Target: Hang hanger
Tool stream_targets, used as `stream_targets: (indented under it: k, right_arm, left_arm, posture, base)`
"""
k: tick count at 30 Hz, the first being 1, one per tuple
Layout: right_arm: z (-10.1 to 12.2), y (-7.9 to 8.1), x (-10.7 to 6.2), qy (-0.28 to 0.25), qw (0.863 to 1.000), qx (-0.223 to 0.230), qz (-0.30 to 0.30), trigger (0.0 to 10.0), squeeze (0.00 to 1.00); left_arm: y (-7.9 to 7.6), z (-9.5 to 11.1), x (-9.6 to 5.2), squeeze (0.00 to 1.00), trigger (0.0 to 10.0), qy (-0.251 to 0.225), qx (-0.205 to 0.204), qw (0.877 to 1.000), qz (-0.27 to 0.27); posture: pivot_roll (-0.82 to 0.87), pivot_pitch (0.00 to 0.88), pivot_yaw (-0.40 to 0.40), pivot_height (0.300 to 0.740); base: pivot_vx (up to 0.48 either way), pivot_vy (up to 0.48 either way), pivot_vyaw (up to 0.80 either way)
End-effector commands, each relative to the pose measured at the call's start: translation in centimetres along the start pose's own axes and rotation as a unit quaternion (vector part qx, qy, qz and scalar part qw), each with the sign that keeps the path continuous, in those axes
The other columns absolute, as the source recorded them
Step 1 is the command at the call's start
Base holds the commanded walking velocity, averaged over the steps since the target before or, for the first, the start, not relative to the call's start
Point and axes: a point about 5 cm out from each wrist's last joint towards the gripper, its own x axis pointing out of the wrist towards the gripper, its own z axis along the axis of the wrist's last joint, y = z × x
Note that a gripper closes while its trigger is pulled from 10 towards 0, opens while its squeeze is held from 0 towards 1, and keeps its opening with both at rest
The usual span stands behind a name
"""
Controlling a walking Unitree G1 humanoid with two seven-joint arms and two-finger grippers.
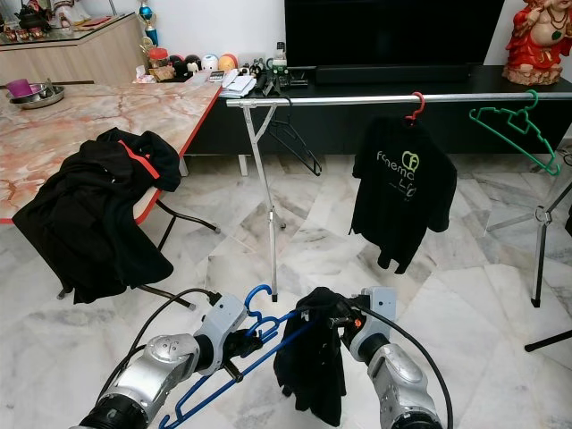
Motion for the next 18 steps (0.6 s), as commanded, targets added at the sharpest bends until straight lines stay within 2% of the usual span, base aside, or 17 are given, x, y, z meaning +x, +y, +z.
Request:
stream_targets:
  k: [1,3,6,9,15,17,18]
  right_arm:
    - [0.3,0.4,0.2,-0.011,1.000,0.007,0.017,10.0,0.00]
    - [1.2,1.0,0.5,-0.038,0.997,0.046,0.053,10.0,0.00]
    - [1.7,1.2,0.6,-0.051,0.994,0.071,0.073,10.0,0.00]
    - [2.6,2.3,0.7,-0.081,0.980,0.124,0.134,10.0,0.00]
    - [3.3,3.3,0.7,-0.112,0.965,0.160,0.176,10.0,0.00]
    - [3.3,3.3,0.7,-0.113,0.965,0.159,0.173,10.0,0.00]
    - [3.1,3.2,0.7,-0.107,0.972,0.139,0.157,10.0,0.00]
  left_arm:
    - [0.5,0.4,-0.1,0.00,10.0,-0.009,-0.002,1.000,0.008]
    - [0.2,0.3,0.0,0.00,10.0,-0.007,-0.002,1.000,0.000]
    - [0.1,0.3,0.0,0.00,10.0,-0.008,-0.002,1.000,-0.004]
    - [0.0,0.3,0.2,0.00,10.0,-0.008,-0.002,1.000,-0.006]
    - [-0.3,0.5,0.4,0.00,10.0,-0.007,-0.002,1.000,-0.012]
    - [-0.4,0.5,0.4,0.00,10.0,-0.007,-0.001,1.000,-0.013]
    - [-0.4,0.4,0.5,0.00,10.0,-0.005,0.000,1.000,-0.014]
  posture:
    - [0.07,0.027,0.030,0.740]
    - [0.07,0.027,0.032,0.740]
    - [0.07,0.027,0.032,0.740]
    - [0.06,0.028,0.034,0.740]
    - [0.06,0.030,0.036,0.740]
    - [0.06,0.031,0.035,0.740]
    - [0.06,0.031,0.035,0.740]
  base:
    - [0.000,0.000,0.00]
    - [0.000,0.000,0.00]
    - [0.000,0.000,0.00]
    - [0.000,0.000,0.00]
    - [0.000,0.000,0.00]
    - [0.000,0.000,0.00]
    - [0.000,0.000,0.00]
